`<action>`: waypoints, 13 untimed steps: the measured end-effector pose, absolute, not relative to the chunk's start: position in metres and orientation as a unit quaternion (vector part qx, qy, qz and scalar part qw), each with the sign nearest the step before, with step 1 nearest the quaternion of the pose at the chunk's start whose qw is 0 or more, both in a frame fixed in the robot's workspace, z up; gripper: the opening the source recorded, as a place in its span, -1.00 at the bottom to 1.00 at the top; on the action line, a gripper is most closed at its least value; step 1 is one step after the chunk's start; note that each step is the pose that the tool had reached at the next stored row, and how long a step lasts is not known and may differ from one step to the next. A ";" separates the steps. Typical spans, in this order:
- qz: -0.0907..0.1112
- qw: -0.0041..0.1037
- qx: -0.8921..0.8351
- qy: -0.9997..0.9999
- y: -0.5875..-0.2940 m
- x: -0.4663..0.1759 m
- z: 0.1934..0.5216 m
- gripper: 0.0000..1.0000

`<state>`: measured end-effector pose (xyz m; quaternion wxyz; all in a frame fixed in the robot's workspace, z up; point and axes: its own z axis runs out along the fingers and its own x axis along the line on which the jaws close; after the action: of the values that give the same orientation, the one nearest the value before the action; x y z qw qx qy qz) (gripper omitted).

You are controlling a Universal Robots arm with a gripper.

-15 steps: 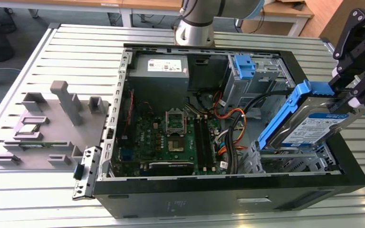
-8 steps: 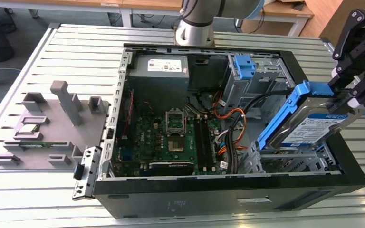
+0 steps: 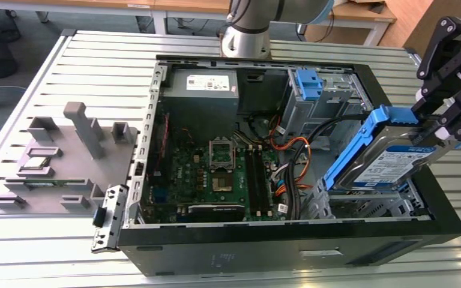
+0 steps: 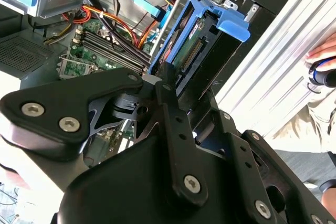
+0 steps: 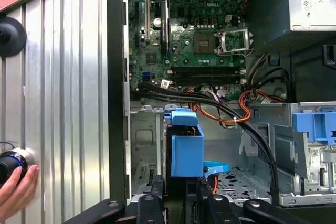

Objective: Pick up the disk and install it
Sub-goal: 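Insert the disk into the insertion slot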

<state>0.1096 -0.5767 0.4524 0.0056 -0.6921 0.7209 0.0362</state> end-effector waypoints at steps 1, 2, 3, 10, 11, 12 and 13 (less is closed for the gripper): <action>0.036 0.006 -0.692 0.721 -0.577 0.110 0.452 -0.30; 0.036 0.006 -0.692 0.721 -0.577 0.110 0.452 -0.30; 0.036 0.006 -0.692 0.721 -0.577 0.110 0.452 -0.30; 0.036 0.006 -0.692 0.721 -0.577 0.112 0.446 -0.30; 0.036 0.006 -0.692 0.721 -0.577 0.112 0.445 -0.30; 0.036 0.006 -0.692 0.721 -0.577 0.112 0.443 -0.30; 0.036 0.006 -0.692 0.721 -0.577 0.112 0.441 -0.30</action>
<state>0.1119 -0.5767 0.4413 0.0059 -0.6920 0.7209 0.0364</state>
